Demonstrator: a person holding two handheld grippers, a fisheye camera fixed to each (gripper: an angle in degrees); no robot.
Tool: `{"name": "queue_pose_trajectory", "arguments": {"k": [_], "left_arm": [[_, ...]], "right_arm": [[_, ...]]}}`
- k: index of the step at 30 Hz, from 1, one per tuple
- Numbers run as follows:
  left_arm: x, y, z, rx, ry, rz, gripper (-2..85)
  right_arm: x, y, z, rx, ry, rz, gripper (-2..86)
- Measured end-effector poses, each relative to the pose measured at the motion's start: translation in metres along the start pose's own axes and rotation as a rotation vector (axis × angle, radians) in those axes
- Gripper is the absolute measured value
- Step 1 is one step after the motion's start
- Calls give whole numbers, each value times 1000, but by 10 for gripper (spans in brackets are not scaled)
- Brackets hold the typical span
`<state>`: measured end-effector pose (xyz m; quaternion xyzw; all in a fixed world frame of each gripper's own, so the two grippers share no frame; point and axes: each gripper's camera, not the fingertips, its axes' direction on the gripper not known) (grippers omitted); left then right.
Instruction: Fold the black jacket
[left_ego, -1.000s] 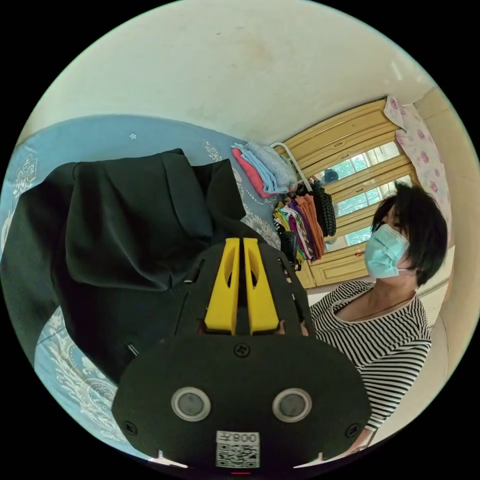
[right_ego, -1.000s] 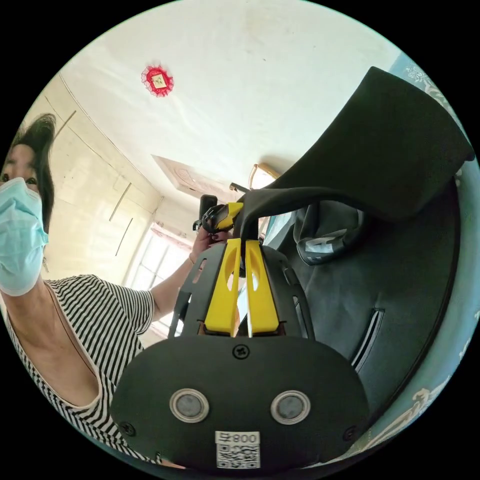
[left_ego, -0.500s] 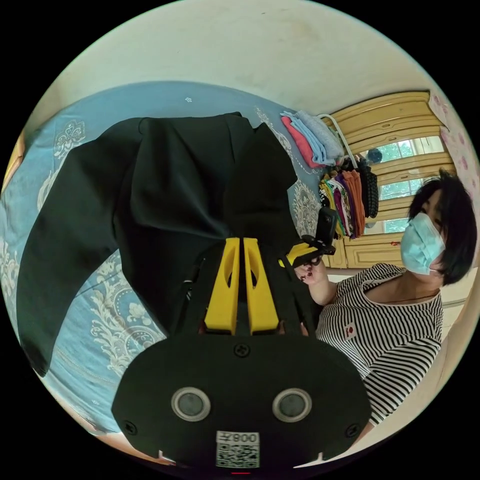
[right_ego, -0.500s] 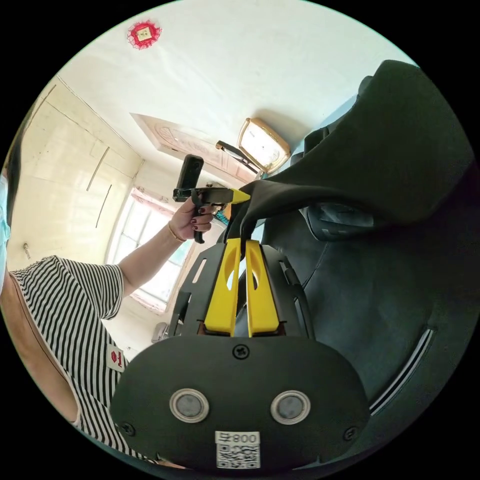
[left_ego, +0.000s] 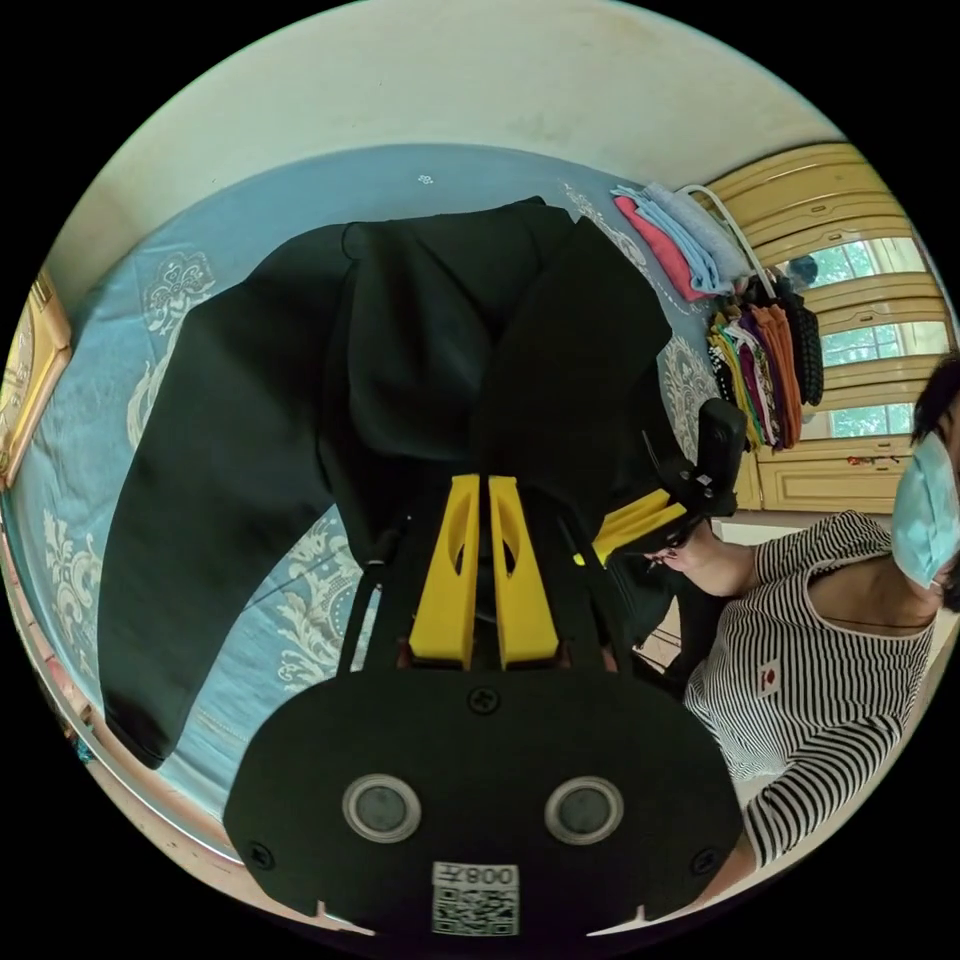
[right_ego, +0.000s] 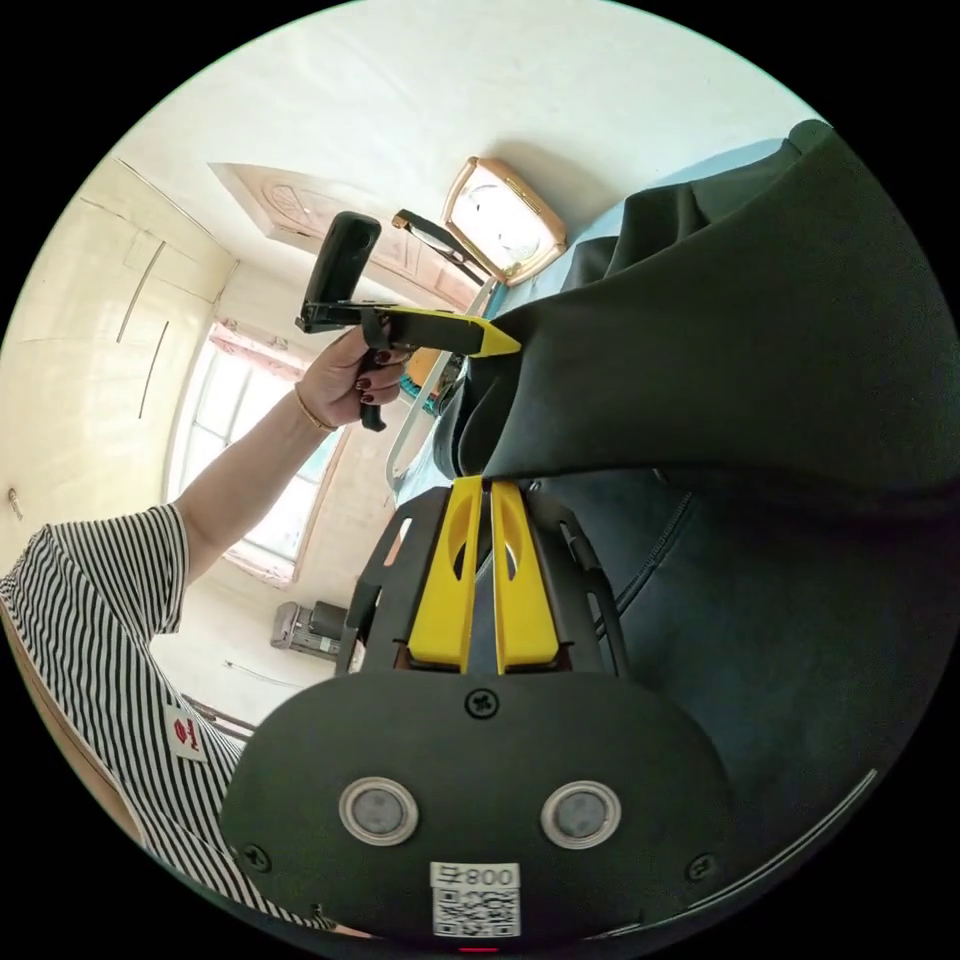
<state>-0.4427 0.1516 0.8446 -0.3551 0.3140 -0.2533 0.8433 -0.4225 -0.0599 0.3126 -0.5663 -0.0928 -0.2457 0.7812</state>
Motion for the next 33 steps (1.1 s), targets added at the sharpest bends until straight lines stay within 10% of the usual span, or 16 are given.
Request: {"name": "queue_pose_trajectory", "arguments": {"k": [10,20,27,33], "left_arm": [[-31,9,38,119,-31,-147,20],[9,10,5,504,110,-79,21],[102,-140,62,408,243,221,4],[137,-225,139,221,-45,205,1]], "right_arm": [[18,-21,30,-156,19,27,6],[4,-6,-183,378,519,-31,0],[38,-28,-178,231,730,36,1],[70,-7,-172,212,733,113,1]]}}
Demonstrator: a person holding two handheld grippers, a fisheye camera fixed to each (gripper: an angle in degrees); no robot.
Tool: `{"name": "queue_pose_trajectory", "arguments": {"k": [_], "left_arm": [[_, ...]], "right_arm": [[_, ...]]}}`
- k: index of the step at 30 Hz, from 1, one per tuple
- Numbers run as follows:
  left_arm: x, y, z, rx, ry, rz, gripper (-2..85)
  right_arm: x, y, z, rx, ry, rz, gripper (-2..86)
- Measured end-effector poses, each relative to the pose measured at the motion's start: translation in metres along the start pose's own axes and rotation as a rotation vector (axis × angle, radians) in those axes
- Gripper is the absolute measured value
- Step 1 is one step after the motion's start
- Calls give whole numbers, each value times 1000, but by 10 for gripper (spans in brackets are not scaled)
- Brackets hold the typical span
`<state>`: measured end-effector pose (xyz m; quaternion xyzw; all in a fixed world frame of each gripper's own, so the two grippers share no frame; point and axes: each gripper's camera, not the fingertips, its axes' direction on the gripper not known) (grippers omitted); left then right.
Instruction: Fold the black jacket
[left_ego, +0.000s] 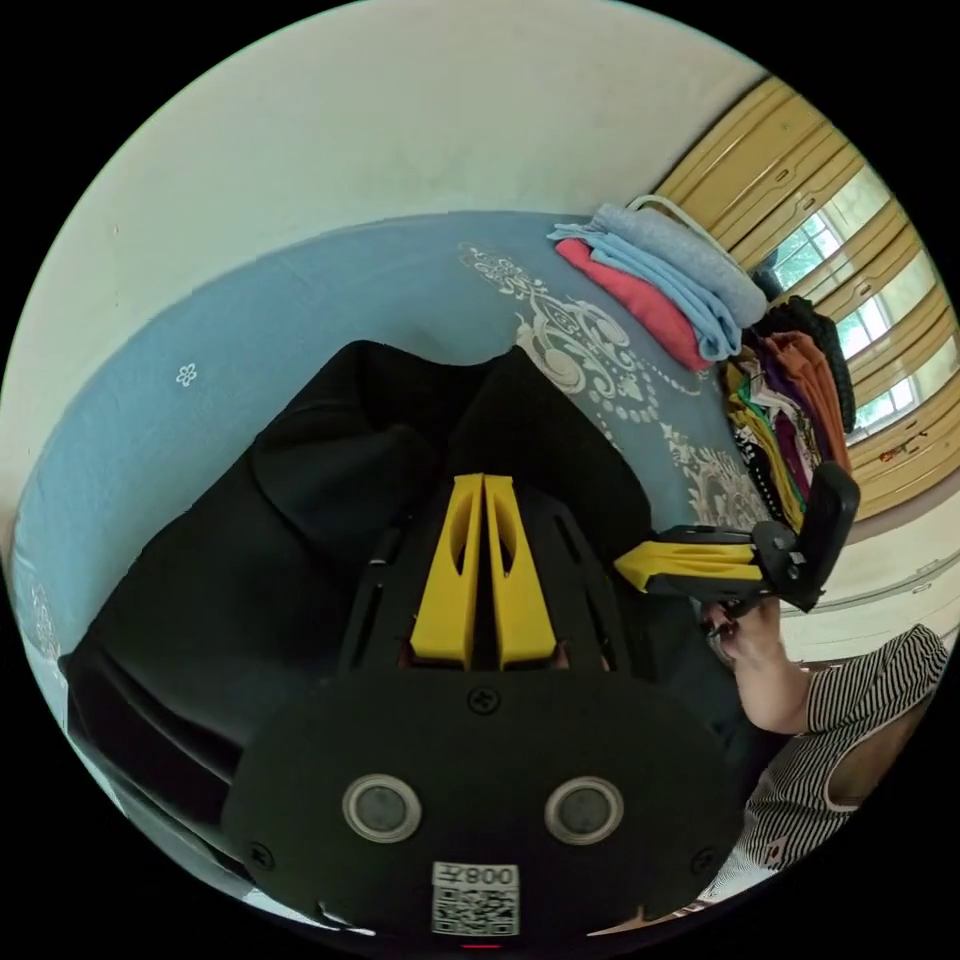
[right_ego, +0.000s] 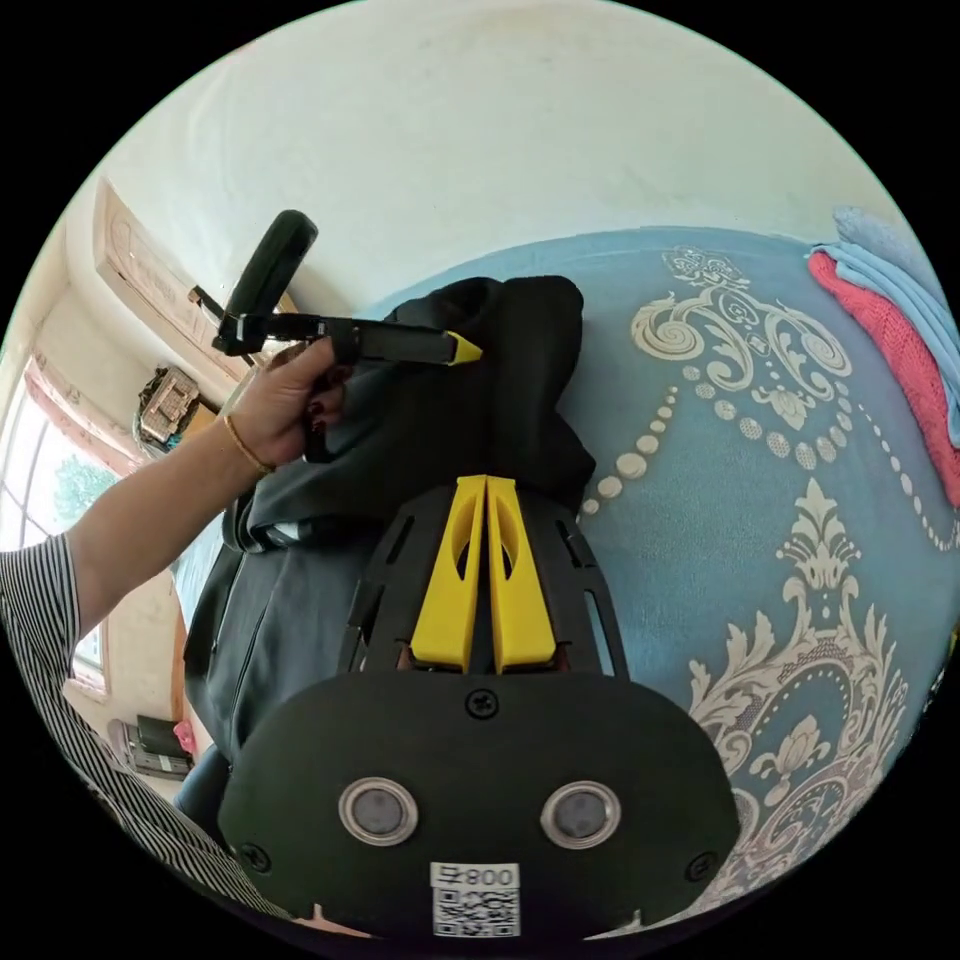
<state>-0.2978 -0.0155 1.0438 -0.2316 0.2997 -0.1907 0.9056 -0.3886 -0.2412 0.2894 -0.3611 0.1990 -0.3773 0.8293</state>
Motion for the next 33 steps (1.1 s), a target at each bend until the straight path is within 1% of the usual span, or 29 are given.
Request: {"name": "queue_pose_trajectory", "arguments": {"k": [3,5,9,12,14,15,17,19,22,24,26,28,31,33], "left_arm": [[6,0,3,40,-5,-19,1],[18,4,-11,123,3,-11,2],[39,-8,-24,222,11,31,2],[47,-33,-2,177,3,37,2],[46,-51,22,93,-66,12,2],[45,-54,28,70,-81,2,1],[46,-63,41,46,-128,10,2],[49,-66,44,48,-131,7,2],[56,-68,41,59,-141,8,2],[61,-66,30,103,-126,11,2],[67,-62,15,151,-80,20,3],[69,-58,8,173,-56,20,3],[69,-53,5,174,-47,10,4],[67,-50,6,170,-34,-2,6]], "right_arm": [[7,-3,0,-13,-39,18,1],[6,-3,-3,-14,-45,7,1],[7,8,-29,104,-30,13,1],[8,11,-48,168,1,12,1],[5,13,-53,175,75,15,1],[5,13,-51,165,87,12,1],[9,9,-37,65,94,12,3],[9,11,-44,90,77,6,5],[9,14,-57,91,124,-14,13],[5,16,-67,89,131,-89,25],[0,18,-72,39,126,-195,77],[-4,21,-72,20,126,-237,97],[-17,26,-63,-1,201,-309,106],[-21,26,-49,-59,262,-319,107]]}}
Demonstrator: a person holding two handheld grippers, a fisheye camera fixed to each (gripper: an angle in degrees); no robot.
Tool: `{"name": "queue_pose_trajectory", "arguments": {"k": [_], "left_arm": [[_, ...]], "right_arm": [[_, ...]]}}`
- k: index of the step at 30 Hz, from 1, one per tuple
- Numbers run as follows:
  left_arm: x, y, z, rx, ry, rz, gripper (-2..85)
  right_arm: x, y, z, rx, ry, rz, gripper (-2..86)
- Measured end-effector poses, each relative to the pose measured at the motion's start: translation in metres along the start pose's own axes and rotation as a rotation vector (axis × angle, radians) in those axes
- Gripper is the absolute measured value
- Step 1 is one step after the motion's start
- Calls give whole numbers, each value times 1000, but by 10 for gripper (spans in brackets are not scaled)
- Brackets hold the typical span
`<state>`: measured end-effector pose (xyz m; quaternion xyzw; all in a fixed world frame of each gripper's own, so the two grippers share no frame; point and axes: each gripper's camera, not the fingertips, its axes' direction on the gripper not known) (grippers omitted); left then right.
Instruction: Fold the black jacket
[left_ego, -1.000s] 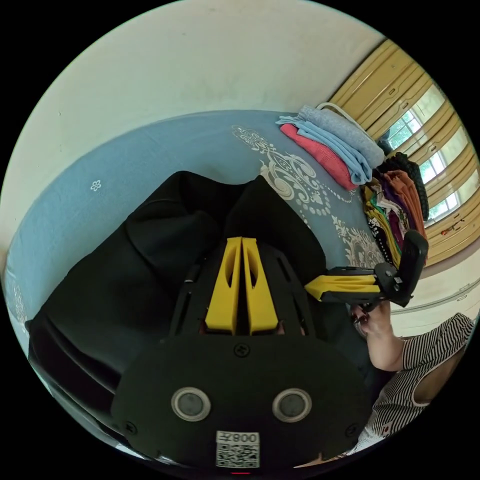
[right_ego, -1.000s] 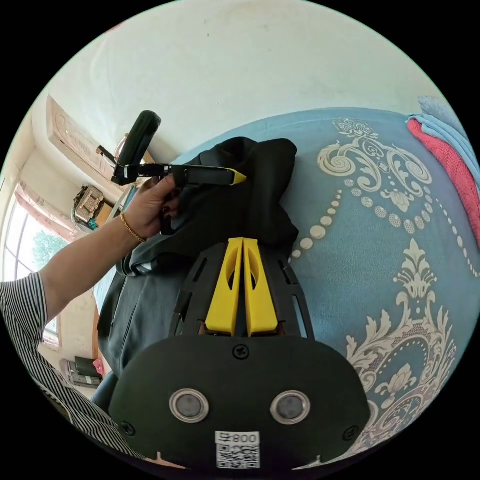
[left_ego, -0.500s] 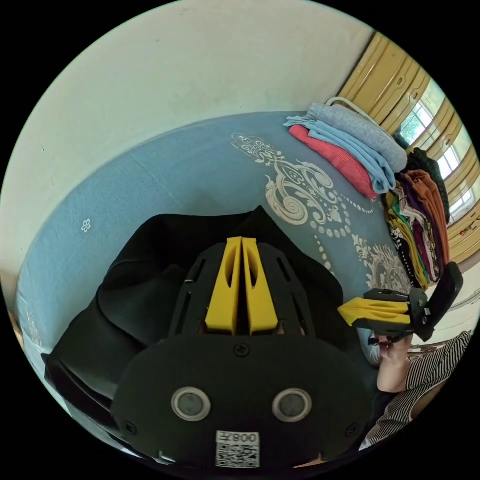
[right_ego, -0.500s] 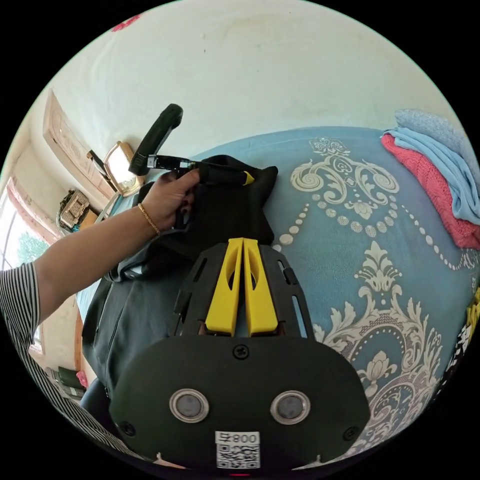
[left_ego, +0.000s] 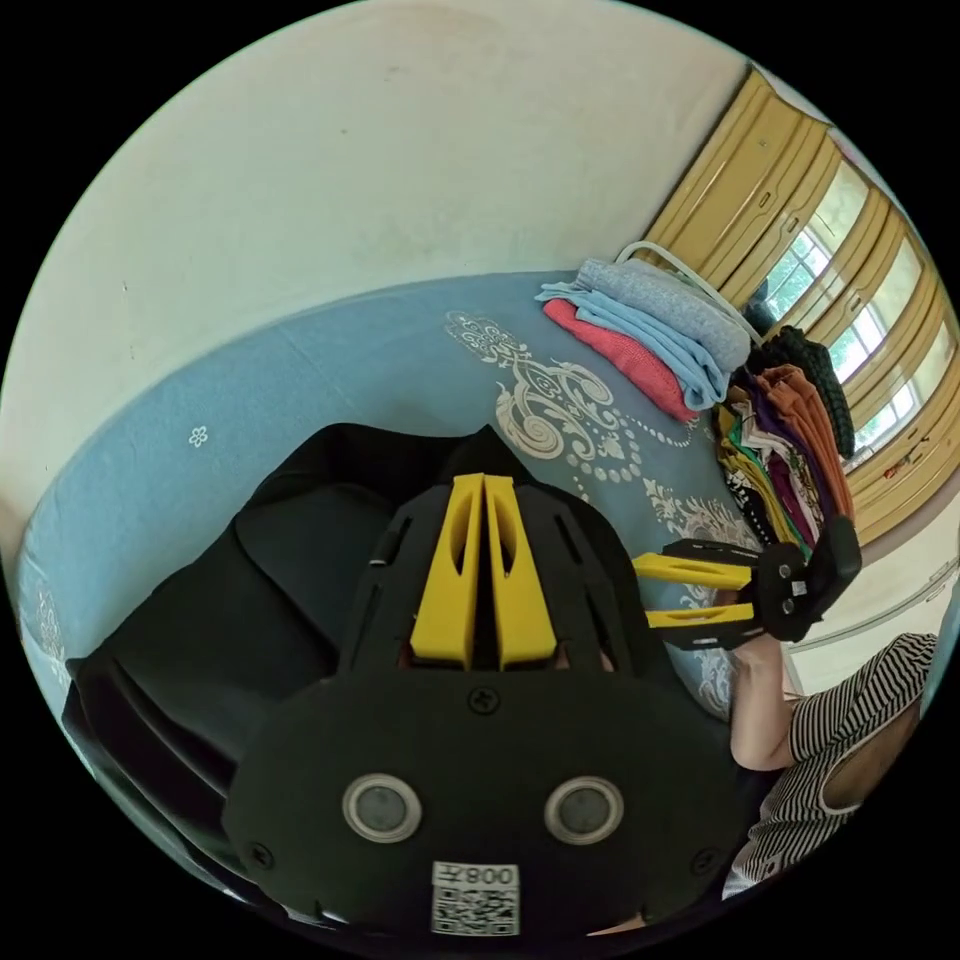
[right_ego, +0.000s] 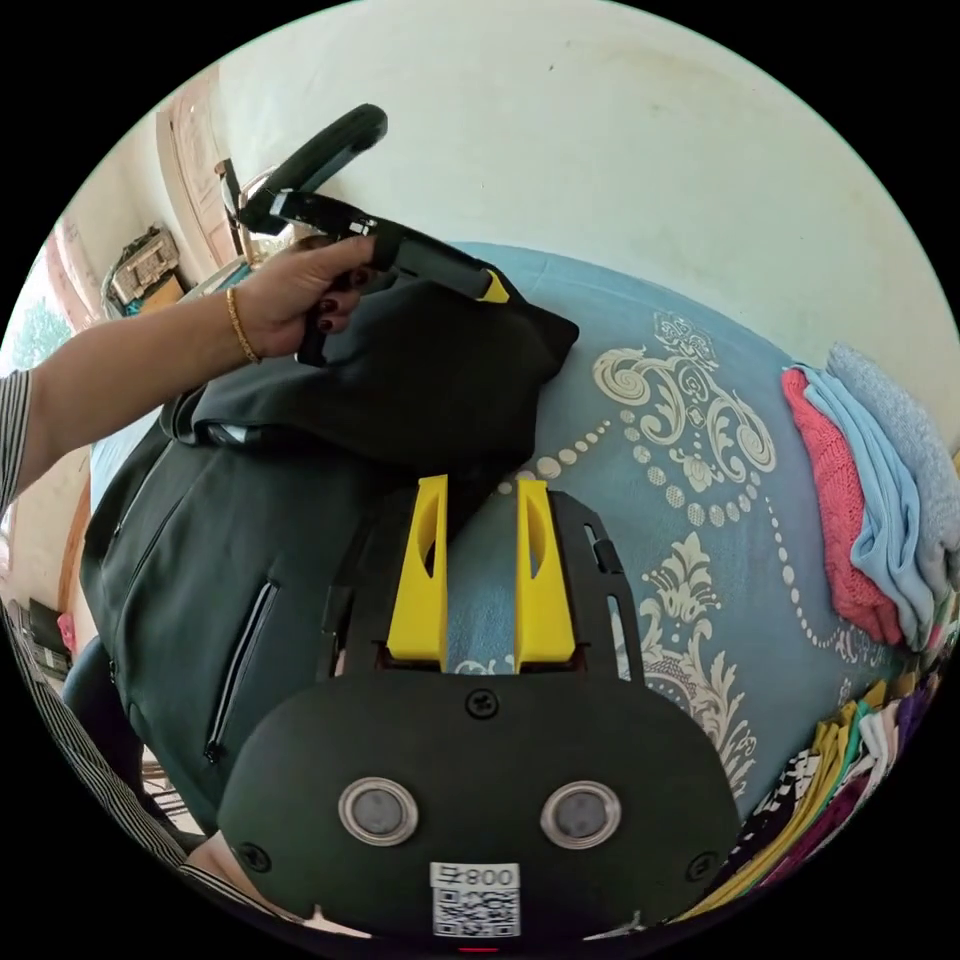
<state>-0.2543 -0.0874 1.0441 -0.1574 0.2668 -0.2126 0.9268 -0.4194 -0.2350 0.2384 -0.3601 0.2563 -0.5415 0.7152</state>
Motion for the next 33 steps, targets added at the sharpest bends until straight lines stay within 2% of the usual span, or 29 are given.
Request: {"name": "queue_pose_trajectory", "arguments": {"k": [3,6,10,15,18,21,23,26,33], "left_arm": [[6,8,-10,37,166,-10,13],[35,24,-18,30,287,94,36],[79,41,-2,-133,172,276,87],[114,47,4,-186,-152,445,43],[112,40,-10,-125,-140,418,30],[93,33,-30,-47,-38,311,26],[74,30,-36,-9,58,218,24],[60,29,-37,23,108,153,23],[62,27,-27,12,91,172,23]], "right_arm": [[-8,-3,11,-61,42,-12,105],[-9,1,2,-25,37,4,91],[-14,5,-4,17,47,12,81],[-33,2,0,-16,181,-3,86],[-39,4,-3,-18,197,-16,87],[-44,8,-11,2,204,-16,88],[-52,14,-25,78,206,-32,89],[-70,23,-40,162,241,-97,87],[-83,39,-65,278,251,-98,76]]}}
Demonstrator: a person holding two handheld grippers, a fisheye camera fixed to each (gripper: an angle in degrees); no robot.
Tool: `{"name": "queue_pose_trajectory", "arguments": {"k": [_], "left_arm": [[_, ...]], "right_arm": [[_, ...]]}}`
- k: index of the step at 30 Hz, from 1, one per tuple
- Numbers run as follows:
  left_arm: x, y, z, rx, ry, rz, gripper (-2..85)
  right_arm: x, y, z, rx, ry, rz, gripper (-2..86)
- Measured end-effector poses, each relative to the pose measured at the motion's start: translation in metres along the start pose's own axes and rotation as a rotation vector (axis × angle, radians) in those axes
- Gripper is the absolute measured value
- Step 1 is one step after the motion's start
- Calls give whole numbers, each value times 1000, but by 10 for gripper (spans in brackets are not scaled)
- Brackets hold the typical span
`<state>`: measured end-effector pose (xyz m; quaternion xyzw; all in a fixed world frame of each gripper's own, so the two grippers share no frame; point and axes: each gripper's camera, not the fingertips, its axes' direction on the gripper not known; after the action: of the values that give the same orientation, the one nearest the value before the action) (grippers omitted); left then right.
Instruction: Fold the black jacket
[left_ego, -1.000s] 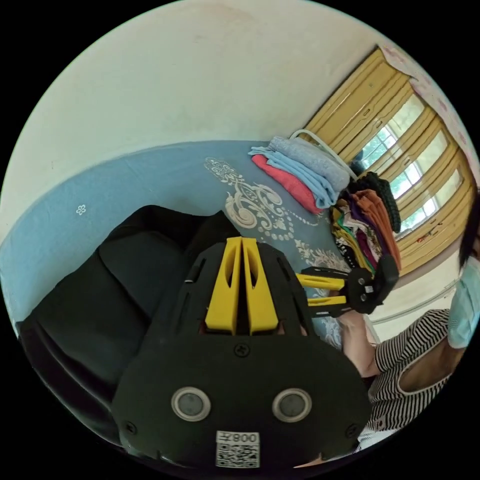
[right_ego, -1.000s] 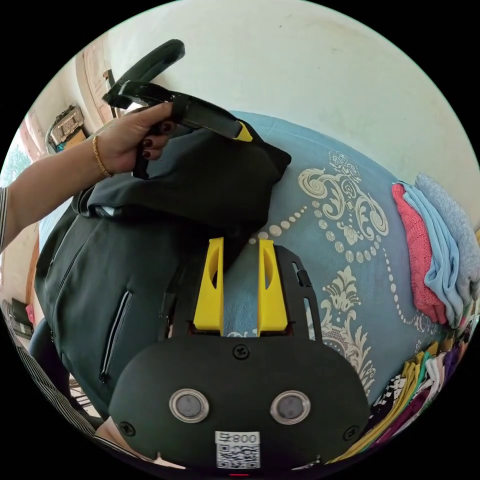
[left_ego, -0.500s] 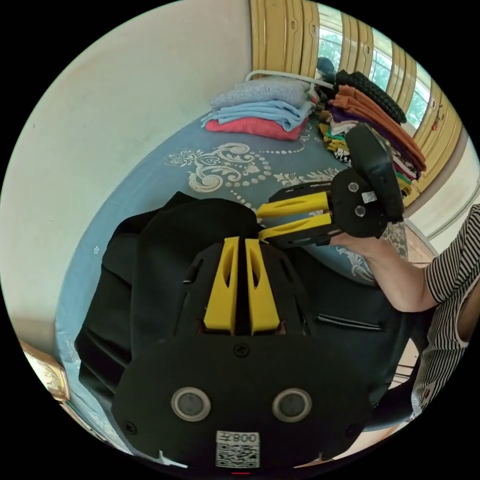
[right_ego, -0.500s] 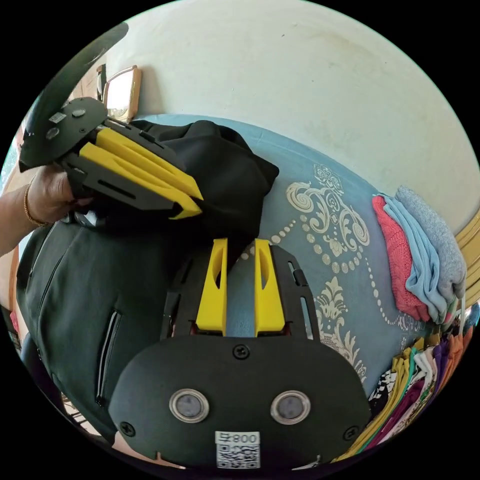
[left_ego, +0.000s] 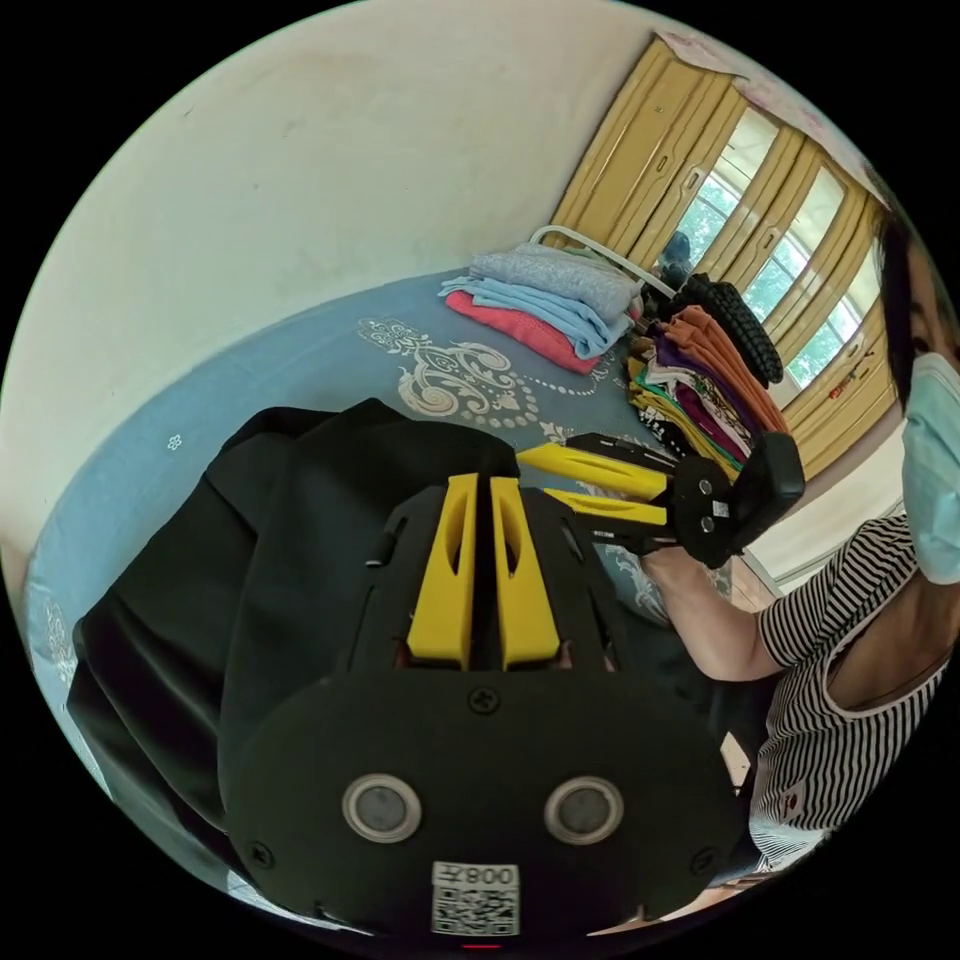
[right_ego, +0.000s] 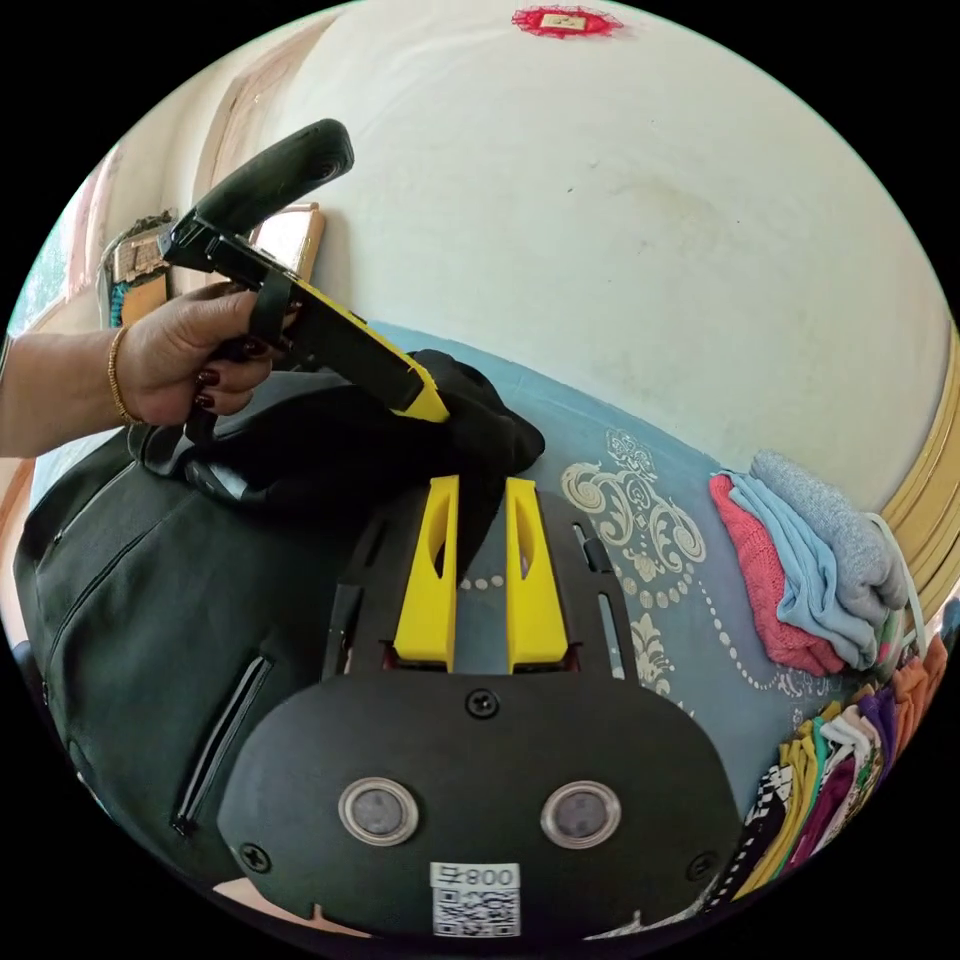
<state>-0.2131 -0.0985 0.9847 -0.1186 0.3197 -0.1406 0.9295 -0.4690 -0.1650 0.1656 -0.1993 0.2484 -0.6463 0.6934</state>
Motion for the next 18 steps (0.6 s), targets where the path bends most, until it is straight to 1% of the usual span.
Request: {"name": "queue_pose_trajectory", "arguments": {"k": [4,8,12,14,18], "left_arm": [[1,-3,4,4,30,6,26],[3,-5,12,-23,46,20,30],[0,-8,18,-44,67,23,40],[-1,-12,20,-65,90,35,45],[-8,-23,5,14,109,45,27]], "right_arm": [[-2,6,-16,62,56,-1,64],[-15,9,-13,73,157,-49,59],[-12,8,-10,62,134,-36,37],[-10,8,-6,28,135,-48,21],[0,10,-8,8,129,-41,9]]}}
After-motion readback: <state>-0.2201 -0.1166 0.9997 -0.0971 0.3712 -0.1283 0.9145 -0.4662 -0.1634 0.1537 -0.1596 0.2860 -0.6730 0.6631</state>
